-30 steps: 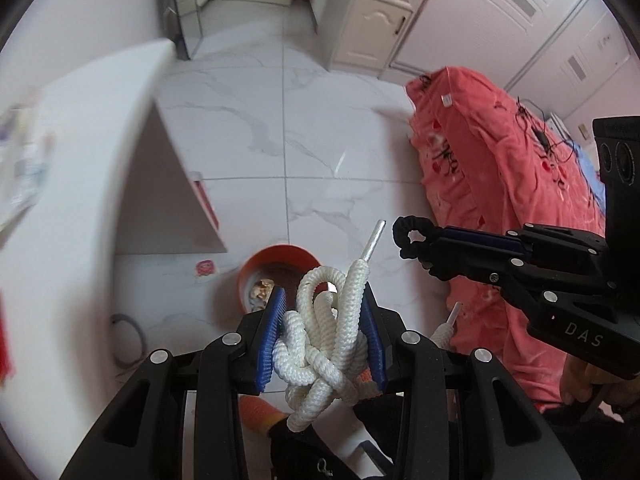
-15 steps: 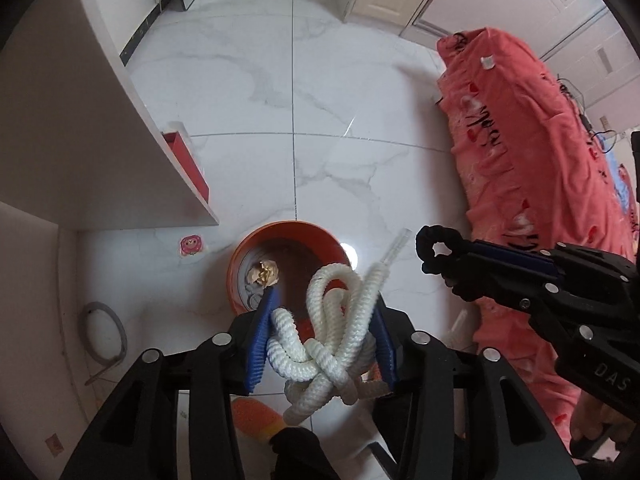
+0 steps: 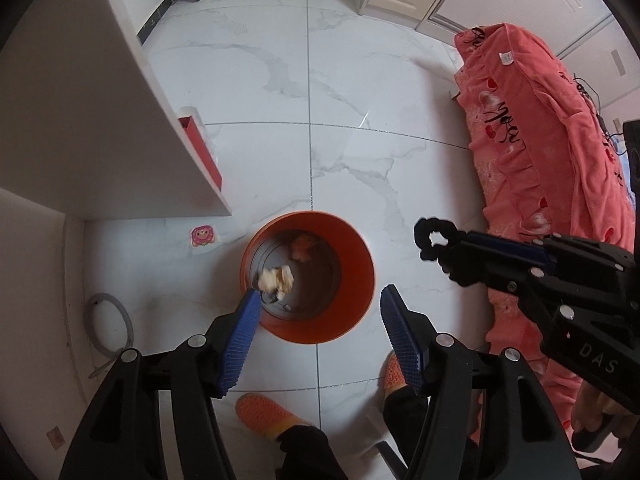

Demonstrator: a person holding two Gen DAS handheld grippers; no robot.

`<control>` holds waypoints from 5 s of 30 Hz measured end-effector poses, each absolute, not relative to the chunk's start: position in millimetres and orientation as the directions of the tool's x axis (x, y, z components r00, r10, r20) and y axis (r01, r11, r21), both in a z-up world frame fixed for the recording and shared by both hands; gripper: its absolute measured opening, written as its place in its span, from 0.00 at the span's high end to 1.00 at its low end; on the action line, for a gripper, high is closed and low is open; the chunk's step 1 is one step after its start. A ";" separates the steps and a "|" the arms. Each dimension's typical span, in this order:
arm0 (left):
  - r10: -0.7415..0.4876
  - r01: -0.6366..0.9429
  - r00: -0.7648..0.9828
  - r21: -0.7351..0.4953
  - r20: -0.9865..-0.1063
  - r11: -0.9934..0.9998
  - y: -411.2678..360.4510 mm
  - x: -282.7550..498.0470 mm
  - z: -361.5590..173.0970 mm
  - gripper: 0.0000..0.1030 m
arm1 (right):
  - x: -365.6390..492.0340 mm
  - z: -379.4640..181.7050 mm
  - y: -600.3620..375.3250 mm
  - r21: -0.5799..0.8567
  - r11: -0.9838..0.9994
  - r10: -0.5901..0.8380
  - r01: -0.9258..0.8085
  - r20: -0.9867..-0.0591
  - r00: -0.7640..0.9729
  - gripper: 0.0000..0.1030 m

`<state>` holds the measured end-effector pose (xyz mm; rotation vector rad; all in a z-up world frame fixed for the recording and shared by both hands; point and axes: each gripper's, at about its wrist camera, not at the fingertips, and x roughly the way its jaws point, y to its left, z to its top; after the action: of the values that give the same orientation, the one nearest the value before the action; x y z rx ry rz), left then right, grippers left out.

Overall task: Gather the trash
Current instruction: 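Open the left gripper to drop the rope while the right gripper drops the hair tie, then move both tools back over the desk toward the paper cup and box, then close the left gripper on the gold-lined red cup while the right gripper grasps the white box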

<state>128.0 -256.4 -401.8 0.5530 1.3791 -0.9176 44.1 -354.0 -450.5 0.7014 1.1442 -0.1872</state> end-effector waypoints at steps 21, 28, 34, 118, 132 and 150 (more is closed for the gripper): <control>-0.188 0.773 -0.078 -0.179 -0.979 0.608 -231.4 126.1 -398.4 0.38 | 53.1 -445.4 -348.2 0.352 0.794 0.164 0.495 -0.909 0.384 0.63; -0.196 0.784 -0.078 -0.182 -0.977 0.594 -229.5 114.5 -379.5 0.38 | 38.4 -415.9 -345.8 0.369 0.795 0.169 0.481 -0.897 0.410 0.63; -0.234 0.790 -0.050 -0.182 -0.971 0.585 -225.9 99.7 -338.6 0.38 | 28.4 -368.6 -338.7 0.395 0.806 0.178 0.440 -0.872 0.457 0.63; -0.139 0.271 0.411 -0.025 -0.901 0.962 124.2 246.2 -151.0 0.23 | 241.2 -182.6 -35.1 0.378 0.896 0.445 -0.234 -0.751 0.487 0.44; -0.200 0.446 0.386 -0.008 -0.901 0.895 132.0 290.8 -172.1 0.23 | 299.5 -197.6 17.9 0.316 0.928 0.373 -0.198 -0.783 0.498 0.40; -0.287 0.545 0.356 -0.052 -0.890 0.837 127.4 318.9 -192.7 0.47 | 326.5 -224.9 20.8 0.326 0.932 0.362 -0.160 -0.804 0.472 0.56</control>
<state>318.9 127.4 -192.7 0.2725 1.0817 -0.5459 326.5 20.8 -224.9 0.2169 1.0324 0.3228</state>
